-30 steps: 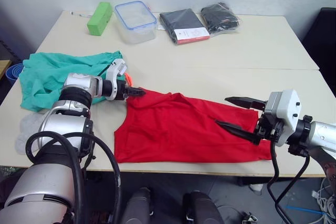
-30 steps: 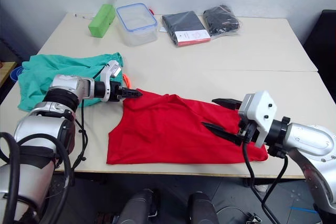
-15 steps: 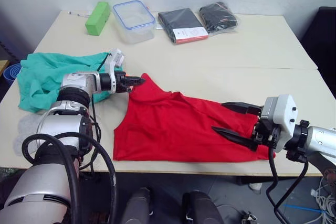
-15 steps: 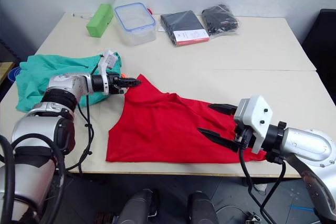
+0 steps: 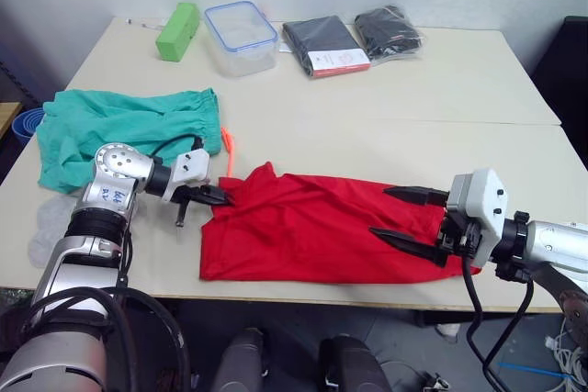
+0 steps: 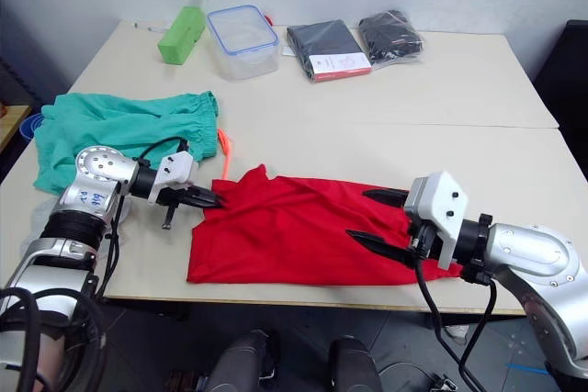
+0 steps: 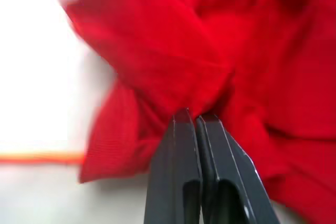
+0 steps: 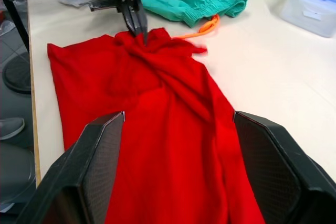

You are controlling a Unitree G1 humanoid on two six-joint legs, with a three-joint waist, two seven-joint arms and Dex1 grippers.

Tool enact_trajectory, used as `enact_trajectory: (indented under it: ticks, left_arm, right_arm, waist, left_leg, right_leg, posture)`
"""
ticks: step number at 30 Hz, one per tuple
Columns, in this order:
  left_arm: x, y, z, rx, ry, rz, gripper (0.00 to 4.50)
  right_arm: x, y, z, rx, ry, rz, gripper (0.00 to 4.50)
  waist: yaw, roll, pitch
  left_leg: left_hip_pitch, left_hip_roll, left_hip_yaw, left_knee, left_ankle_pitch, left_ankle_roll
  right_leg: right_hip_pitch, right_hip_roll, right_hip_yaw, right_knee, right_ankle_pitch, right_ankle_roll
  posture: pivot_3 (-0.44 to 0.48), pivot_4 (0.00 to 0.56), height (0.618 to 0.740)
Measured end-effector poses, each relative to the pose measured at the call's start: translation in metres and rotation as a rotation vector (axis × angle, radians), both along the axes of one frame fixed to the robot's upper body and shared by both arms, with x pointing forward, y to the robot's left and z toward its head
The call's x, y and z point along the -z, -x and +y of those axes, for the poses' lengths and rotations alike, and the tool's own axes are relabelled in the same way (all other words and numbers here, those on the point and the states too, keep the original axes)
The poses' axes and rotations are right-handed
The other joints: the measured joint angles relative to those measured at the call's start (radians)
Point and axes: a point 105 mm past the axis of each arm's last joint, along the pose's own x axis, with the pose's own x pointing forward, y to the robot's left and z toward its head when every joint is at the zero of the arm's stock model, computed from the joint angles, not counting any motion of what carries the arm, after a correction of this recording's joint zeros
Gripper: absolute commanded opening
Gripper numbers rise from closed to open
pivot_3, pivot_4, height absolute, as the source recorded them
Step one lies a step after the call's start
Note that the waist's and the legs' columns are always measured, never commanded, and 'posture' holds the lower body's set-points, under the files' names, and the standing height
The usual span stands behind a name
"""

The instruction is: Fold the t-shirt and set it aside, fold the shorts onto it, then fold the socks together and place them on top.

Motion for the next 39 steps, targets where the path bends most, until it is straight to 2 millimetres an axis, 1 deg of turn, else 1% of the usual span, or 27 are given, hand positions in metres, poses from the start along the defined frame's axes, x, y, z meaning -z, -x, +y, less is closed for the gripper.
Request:
enact_trajectory:
  ticks: [3, 6, 8, 12, 14, 16, 19, 22, 25, 28, 30, 33, 35, 37, 39]
  left_arm:
    - [-0.004, 0.002, -0.008, 0.031, 0.039, -0.044, 0.02]
    - [-0.005, -0.003, -0.012, -0.012, 0.091, -0.018, 0.02]
    - [-0.008, -0.008, -0.013, -0.052, 0.120, 0.012, 0.02]
    - [-0.028, -0.025, -0.007, -0.181, 0.207, 0.085, 0.02]
    - [-0.037, -0.030, -0.005, -0.222, 0.252, 0.113, 0.02]
    - [-0.041, -0.031, -0.005, -0.236, 0.290, 0.140, 0.02]
    - [-0.043, -0.028, -0.007, -0.220, 0.318, 0.174, 0.02]
    - [-0.043, -0.026, -0.011, -0.191, 0.292, 0.150, 0.02]
    - [-0.039, -0.029, -0.010, -0.215, 0.276, 0.141, 0.02]
    - [-0.030, -0.034, -0.010, -0.261, 0.296, 0.178, 0.02]
    - [-0.029, -0.035, -0.012, -0.263, 0.310, 0.193, 0.02]
    - [-0.039, -0.036, -0.015, -0.239, 0.346, 0.184, 0.02]
    - [-0.049, -0.034, -0.018, -0.195, 0.349, 0.135, 0.02]
    - [-0.052, -0.033, -0.019, -0.178, 0.343, 0.112, 0.02]
    - [-0.050, -0.034, -0.019, -0.190, 0.341, 0.117, 0.02]
  right_arm:
    - [0.000, -0.004, -0.001, 0.005, 0.006, -0.001, 3.36]
    - [0.006, -0.007, -0.001, 0.007, 0.018, 0.018, 3.36]
    - [0.005, -0.007, -0.001, 0.006, 0.022, 0.014, 3.36]
    - [0.004, -0.008, 0.000, 0.004, 0.026, 0.004, 3.36]
    - [0.004, -0.008, 0.000, 0.005, 0.026, 0.003, 3.36]
    - [0.005, -0.008, 0.000, 0.007, 0.027, 0.007, 3.36]
    - [0.009, -0.007, -0.002, 0.014, 0.029, 0.022, 3.36]
    - [0.012, -0.006, -0.003, 0.020, 0.029, 0.033, 3.36]
    - [0.012, -0.006, -0.003, 0.021, 0.029, 0.033, 3.36]
    - [0.011, -0.006, -0.003, 0.021, 0.030, 0.032, 3.36]
    - [0.011, -0.006, -0.003, 0.022, 0.031, 0.031, 3.36]
    - [0.012, -0.006, -0.003, 0.022, 0.031, 0.032, 3.36]
    - [0.012, -0.006, -0.003, 0.024, 0.031, 0.034, 3.36]
    - [0.013, -0.005, -0.003, 0.024, 0.032, 0.036, 3.36]
    - [0.013, -0.005, -0.003, 0.024, 0.032, 0.036, 3.36]
  waist:
    - [-0.006, 0.000, 0.000]
    - [-0.008, 0.000, 0.000]
    - [-0.007, 0.000, 0.000]
    - [-0.006, 0.000, 0.000]
    - [-0.006, 0.000, 0.000]
    - [-0.006, 0.000, 0.000]
    - [-0.006, 0.000, 0.000]
    - [-0.006, 0.000, 0.000]
    - [-0.006, 0.000, 0.000]
    - [-0.006, 0.000, 0.000]
    - [-0.005, 0.000, 0.000]
    - [-0.005, 0.000, 0.000]
    - [-0.006, 0.000, 0.000]
    - [-0.006, 0.000, 0.000]
    - [-0.007, 0.000, 0.000]
  left_leg:
    - [0.000, 0.000, 0.000, 0.000, 0.000, 0.000]
    - [0.000, 0.000, 0.000, 0.000, 0.000, 0.000]
    - [0.000, 0.000, 0.000, 0.000, 0.000, -0.001]
    - [0.000, 0.000, 0.000, 0.000, 0.000, 0.000]
    - [0.000, 0.000, 0.000, 0.000, 0.000, 0.000]
    - [0.000, 0.000, 0.000, 0.000, 0.000, -0.001]
    - [0.000, 0.000, 0.000, 0.000, 0.001, -0.001]
    - [0.000, 0.000, 0.000, 0.000, 0.001, -0.001]
    - [0.000, 0.000, 0.000, 0.000, 0.001, -0.001]
    - [0.000, 0.000, 0.000, 0.000, 0.001, -0.001]
    - [-0.001, 0.000, 0.000, 0.000, 0.001, -0.001]
    - [-0.001, 0.000, 0.000, 0.000, 0.001, -0.001]
    - [-0.001, 0.000, 0.000, 0.000, 0.001, -0.001]
    - [0.000, 0.000, 0.000, 0.000, 0.001, -0.001]
    - [0.000, 0.000, 0.000, 0.000, 0.001, -0.001]
  right_leg:
    - [0.000, 0.000, -0.001, 0.000, 0.000, 0.000]
    - [0.000, 0.001, -0.001, 0.001, 0.000, 0.000]
    - [-0.001, 0.002, -0.001, 0.001, 0.000, 0.000]
    - [-0.001, 0.002, -0.002, 0.001, 0.000, 0.000]
    - [-0.001, 0.002, -0.003, 0.000, 0.000, 0.000]
    - [-0.001, 0.002, -0.004, 0.000, 0.000, 0.000]
    - [-0.001, 0.002, -0.004, 0.000, 0.000, 0.000]
    - [0.000, 0.002, -0.002, 0.000, 0.000, 0.000]
    - [0.000, 0.002, -0.002, 0.000, 0.000, 0.000]
    - [0.000, 0.002, -0.002, 0.000, 0.000, 0.000]
    - [-0.001, 0.002, -0.002, 0.000, 0.000, 0.000]
    - [-0.001, 0.002, -0.003, 0.000, 0.000, 0.000]
    - [-0.001, 0.002, -0.002, 0.000, 0.000, 0.000]
    - [-0.001, 0.002, -0.002, 0.000, 0.000, 0.000]
    - [-0.001, 0.002, -0.003, 0.000, 0.000, 0.000]
  posture:
    - [0.000, 0.150, 0.740]
    - [0.000, 0.150, 0.740]
    - [0.000, 0.150, 0.740]
    - [0.000, 0.150, 0.740]
    - [0.000, 0.150, 0.740]
    - [0.000, 0.150, 0.740]
    - [0.000, 0.150, 0.740]
    - [0.000, 0.150, 0.740]
    - [0.000, 0.150, 0.740]
    - [0.000, 0.150, 0.740]
    - [0.000, 0.150, 0.740]
    - [0.000, 0.150, 0.740]
    - [0.000, 0.150, 0.740]
    - [0.000, 0.150, 0.740]
    - [0.000, 0.150, 0.740]
